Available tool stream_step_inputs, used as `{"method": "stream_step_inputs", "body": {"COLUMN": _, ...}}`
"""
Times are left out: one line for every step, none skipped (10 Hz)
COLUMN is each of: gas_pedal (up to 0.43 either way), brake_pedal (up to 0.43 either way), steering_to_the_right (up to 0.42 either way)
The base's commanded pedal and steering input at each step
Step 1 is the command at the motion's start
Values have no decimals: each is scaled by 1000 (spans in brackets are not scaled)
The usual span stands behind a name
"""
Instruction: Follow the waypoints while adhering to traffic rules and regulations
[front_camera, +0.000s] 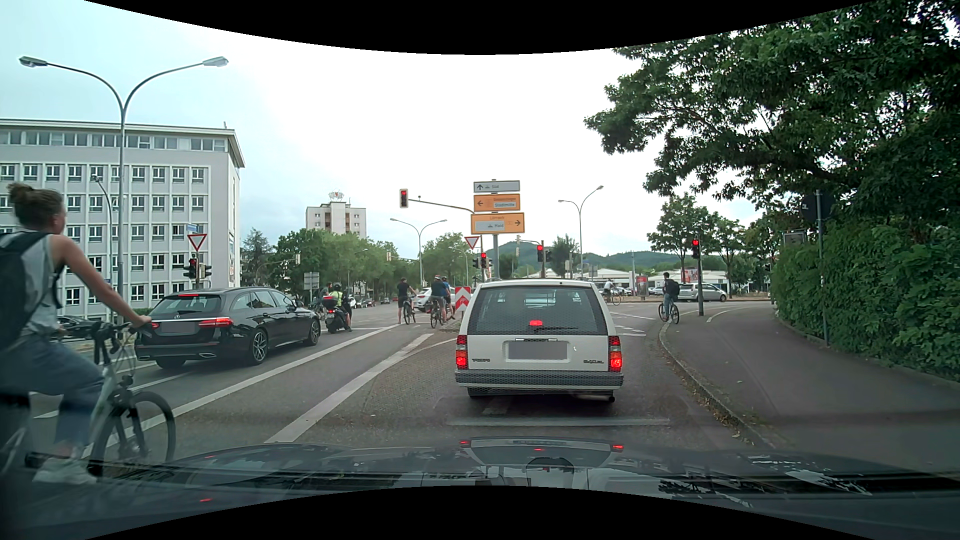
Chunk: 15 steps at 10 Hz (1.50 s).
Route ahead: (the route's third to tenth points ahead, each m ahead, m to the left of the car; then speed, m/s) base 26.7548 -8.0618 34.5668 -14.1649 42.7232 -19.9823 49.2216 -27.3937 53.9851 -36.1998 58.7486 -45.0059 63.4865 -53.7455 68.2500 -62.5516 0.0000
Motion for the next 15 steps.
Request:
{"method": "stream_step_inputs", "body": {"gas_pedal": 0, "brake_pedal": 226, "steering_to_the_right": 62}}
{"method": "stream_step_inputs", "body": {"gas_pedal": 0, "brake_pedal": 226, "steering_to_the_right": 62}}
{"method": "stream_step_inputs", "body": {"gas_pedal": 0, "brake_pedal": 226, "steering_to_the_right": 62}}
{"method": "stream_step_inputs", "body": {"gas_pedal": 0, "brake_pedal": 226, "steering_to_the_right": 62}}
{"method": "stream_step_inputs", "body": {"gas_pedal": 0, "brake_pedal": 226, "steering_to_the_right": 62}}
{"method": "stream_step_inputs", "body": {"gas_pedal": 0, "brake_pedal": 226, "steering_to_the_right": 62}}
{"method": "stream_step_inputs", "body": {"gas_pedal": 0, "brake_pedal": 226, "steering_to_the_right": 62}}
{"method": "stream_step_inputs", "body": {"gas_pedal": 0, "brake_pedal": 226, "steering_to_the_right": 62}}
{"method": "stream_step_inputs", "body": {"gas_pedal": 0, "brake_pedal": 226, "steering_to_the_right": 62}}
{"method": "stream_step_inputs", "body": {"gas_pedal": 0, "brake_pedal": 226, "steering_to_the_right": 62}}
{"method": "stream_step_inputs", "body": {"gas_pedal": 0, "brake_pedal": 226, "steering_to_the_right": 62}}
{"method": "stream_step_inputs", "body": {"gas_pedal": 0, "brake_pedal": 226, "steering_to_the_right": 62}}
{"method": "stream_step_inputs", "body": {"gas_pedal": 0, "brake_pedal": 226, "steering_to_the_right": 62}}
{"method": "stream_step_inputs", "body": {"gas_pedal": 0, "brake_pedal": 226, "steering_to_the_right": 62}}
{"method": "stream_step_inputs", "body": {"gas_pedal": 0, "brake_pedal": 226, "steering_to_the_right": 62}}
